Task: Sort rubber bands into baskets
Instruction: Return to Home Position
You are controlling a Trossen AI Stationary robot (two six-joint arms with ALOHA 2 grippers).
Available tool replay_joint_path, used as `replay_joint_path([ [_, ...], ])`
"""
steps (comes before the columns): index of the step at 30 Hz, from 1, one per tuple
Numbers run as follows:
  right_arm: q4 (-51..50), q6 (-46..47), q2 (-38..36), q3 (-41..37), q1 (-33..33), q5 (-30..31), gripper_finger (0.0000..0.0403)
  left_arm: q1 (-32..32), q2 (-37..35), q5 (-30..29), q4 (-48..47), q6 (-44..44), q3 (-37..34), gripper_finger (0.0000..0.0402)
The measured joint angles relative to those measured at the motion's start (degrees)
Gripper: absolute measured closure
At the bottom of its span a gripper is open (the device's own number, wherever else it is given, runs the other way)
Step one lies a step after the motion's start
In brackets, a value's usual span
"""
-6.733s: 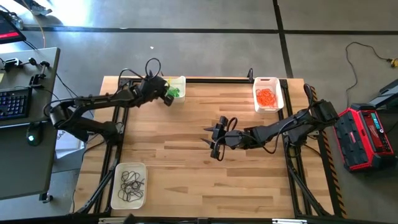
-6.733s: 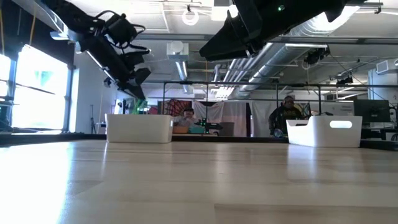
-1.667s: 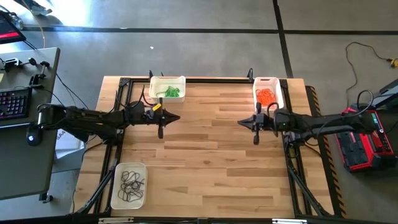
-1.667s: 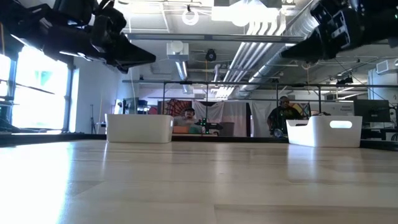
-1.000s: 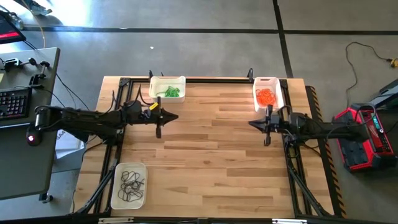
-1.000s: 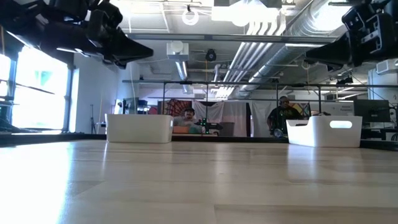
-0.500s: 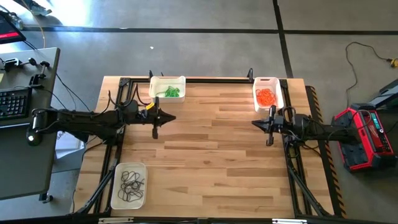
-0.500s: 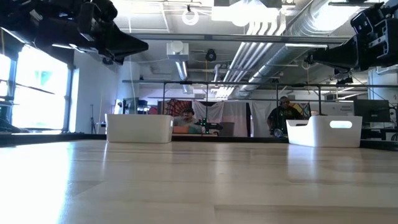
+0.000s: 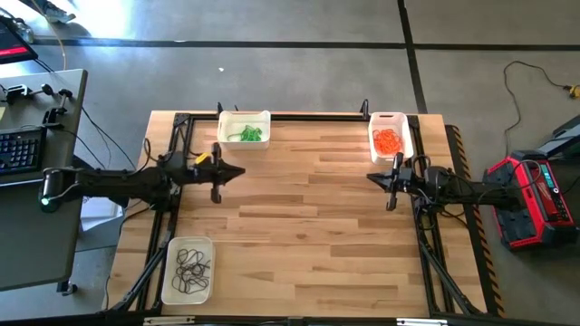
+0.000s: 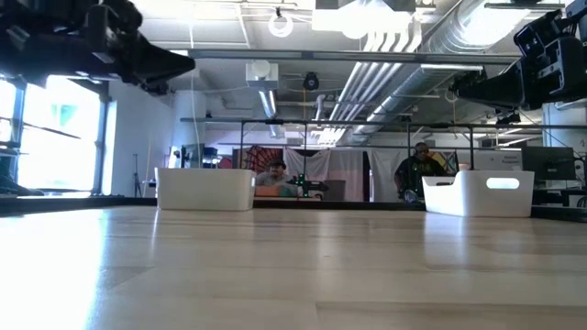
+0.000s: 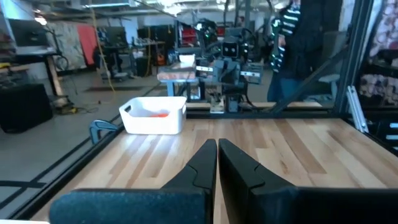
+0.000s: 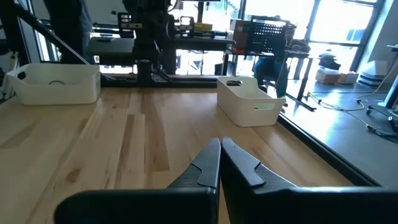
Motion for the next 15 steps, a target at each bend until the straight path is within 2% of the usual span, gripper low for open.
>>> replay_joint_path([
  [6,-0.6,0.4,0.0,0.0,0.0,-0.3,0.0403,0.0,-7.7,-0.9,-1.0,-1.1,-3.9,0.0395],
  [15,-2.9,2.3,0.0,0.0,-1.6,-0.1,0.0403,0.0,-18.1,-1.7,-12.0,-0.3,-4.7,0.0395],
])
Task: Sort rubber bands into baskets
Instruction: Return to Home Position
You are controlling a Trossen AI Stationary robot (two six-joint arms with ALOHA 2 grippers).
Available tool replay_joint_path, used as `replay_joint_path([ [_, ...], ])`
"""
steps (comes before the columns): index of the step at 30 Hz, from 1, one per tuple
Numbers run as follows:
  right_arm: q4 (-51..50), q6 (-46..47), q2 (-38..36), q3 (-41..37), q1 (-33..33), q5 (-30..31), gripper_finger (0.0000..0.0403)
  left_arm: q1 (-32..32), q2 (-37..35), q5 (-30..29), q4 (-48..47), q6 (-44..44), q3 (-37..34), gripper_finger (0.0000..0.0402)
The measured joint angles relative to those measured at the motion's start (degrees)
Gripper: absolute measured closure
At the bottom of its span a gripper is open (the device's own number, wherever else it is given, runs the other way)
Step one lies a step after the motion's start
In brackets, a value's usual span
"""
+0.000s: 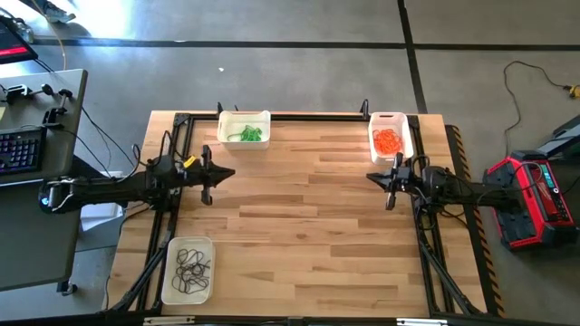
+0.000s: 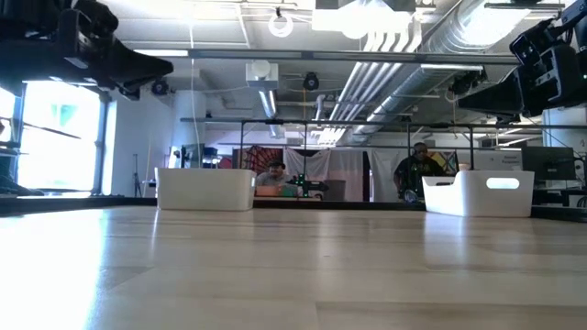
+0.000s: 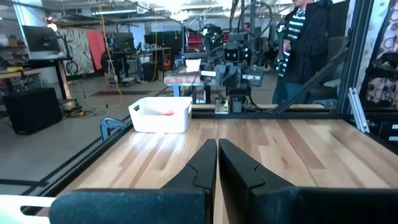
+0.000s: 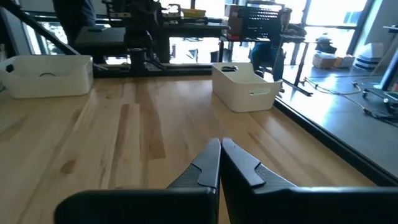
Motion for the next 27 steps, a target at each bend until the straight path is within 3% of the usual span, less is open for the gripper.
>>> replay_joint_path([
  [15,1.6,0.5,0.0,0.0,-3.7,-1.4,0.0403,0.0,-20.3,0.0,-14.1,0.8,0.0,0.0395],
  [27,1.7,2.0,0.0,0.0,-6.9,-1.4,0.0403,0.0,-20.8,-3.6,-18.0,-0.3,0.0,0.0395],
])
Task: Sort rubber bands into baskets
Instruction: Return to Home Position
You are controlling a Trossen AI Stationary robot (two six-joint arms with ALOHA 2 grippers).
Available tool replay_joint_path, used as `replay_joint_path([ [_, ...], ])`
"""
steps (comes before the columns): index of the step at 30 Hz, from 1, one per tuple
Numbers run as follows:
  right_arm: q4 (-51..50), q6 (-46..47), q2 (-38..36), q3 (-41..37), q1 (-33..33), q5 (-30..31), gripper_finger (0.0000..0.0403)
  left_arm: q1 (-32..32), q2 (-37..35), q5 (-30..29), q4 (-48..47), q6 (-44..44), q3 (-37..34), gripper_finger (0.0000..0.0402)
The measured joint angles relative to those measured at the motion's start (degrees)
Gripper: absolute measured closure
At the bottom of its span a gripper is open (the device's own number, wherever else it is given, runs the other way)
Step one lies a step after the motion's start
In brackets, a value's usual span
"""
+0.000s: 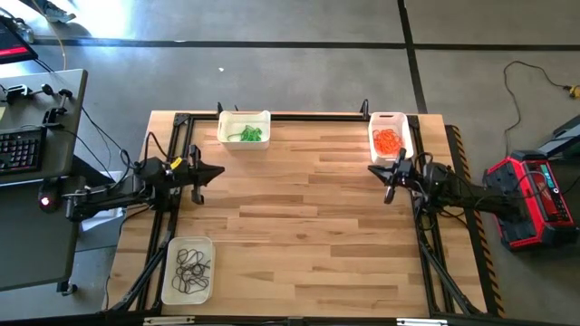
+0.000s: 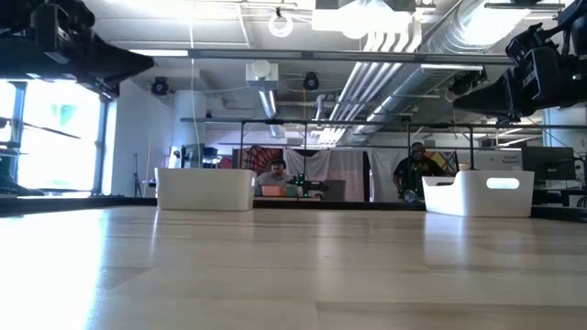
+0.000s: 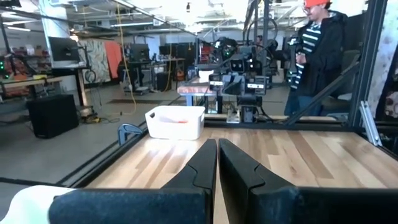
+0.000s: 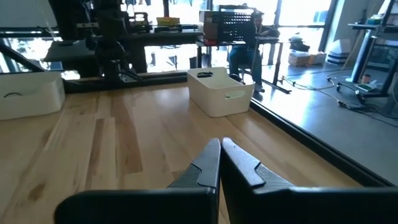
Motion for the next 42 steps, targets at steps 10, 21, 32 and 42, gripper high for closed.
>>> replay_joint_path([
  [10,-0.3,0.0,0.0,0.0,-1.9,0.0,0.0403,0.0,0.0,-0.2,0.0,-1.7,0.0,0.0395],
  [21,0.0,-2.0,0.0,0.0,-1.9,1.5,0.0403,0.0,0.0,-1.8,0.0,-2.3,0.0,0.0395],
  [32,-1.0,-2.7,0.0,0.0,-1.9,3.1,0.0403,0.0,0.0,-1.7,0.3,-5.0,0.0,0.0395],
  [42,-1.2,-2.5,0.0,0.0,-1.9,8.2,0.0403,0.0,0.0,-1.7,1.6,-5.0,0.0,0.0395],
])
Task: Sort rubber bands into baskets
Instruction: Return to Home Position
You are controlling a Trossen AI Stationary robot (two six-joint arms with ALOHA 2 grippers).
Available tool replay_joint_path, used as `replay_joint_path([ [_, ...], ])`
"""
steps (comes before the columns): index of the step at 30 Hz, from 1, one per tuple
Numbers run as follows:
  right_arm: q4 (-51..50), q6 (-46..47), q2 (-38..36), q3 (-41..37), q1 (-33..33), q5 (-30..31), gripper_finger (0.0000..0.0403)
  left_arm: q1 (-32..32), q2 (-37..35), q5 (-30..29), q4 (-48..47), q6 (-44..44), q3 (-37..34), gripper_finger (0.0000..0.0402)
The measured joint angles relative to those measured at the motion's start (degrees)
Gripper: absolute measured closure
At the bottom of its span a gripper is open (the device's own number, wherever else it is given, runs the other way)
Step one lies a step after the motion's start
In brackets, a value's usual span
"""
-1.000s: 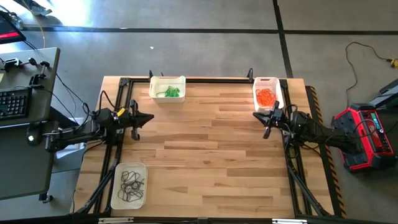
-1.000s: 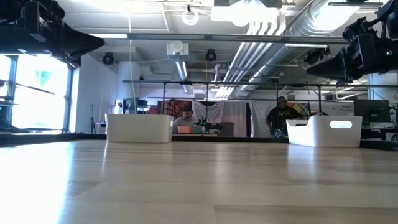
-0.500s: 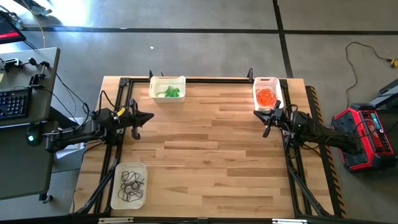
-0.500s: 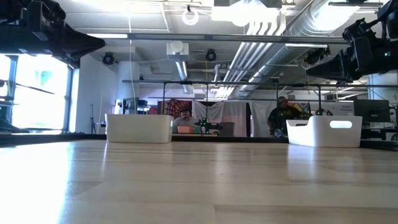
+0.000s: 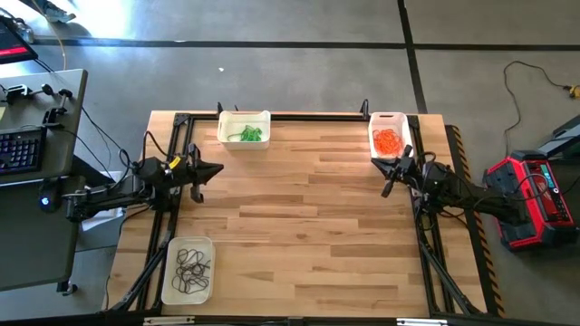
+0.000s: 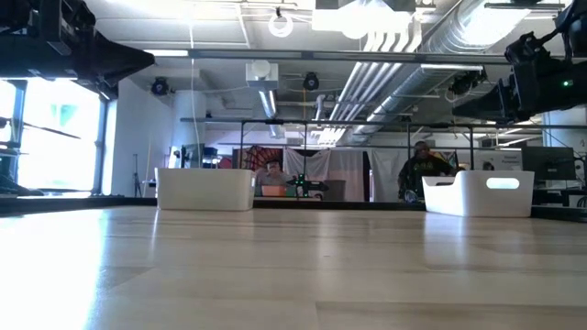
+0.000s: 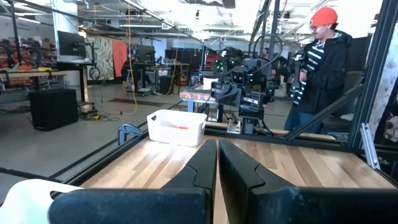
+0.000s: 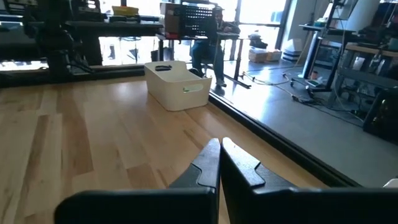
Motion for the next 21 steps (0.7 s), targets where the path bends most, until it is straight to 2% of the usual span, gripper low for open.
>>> replay_joint_path([
  [7,-0.1,-0.1,0.0,0.0,0.0,1.7,0.0403,0.0,0.0,-0.9,-0.9,0.0,0.1,0.0395],
  [12,-0.1,0.7,0.1,0.0,0.0,3.0,0.0403,0.0,0.0,-1.5,-7.7,-1.2,0.1,0.0395],
  [16,-0.1,-0.6,0.1,0.0,0.0,3.0,0.0402,0.0,0.1,-1.7,-13.6,2.6,0.1,0.0395],
  [21,-0.1,-1.0,0.1,0.0,0.0,2.9,0.0402,0.0,0.5,-1.7,-13.3,6.4,0.2,0.0395],
])
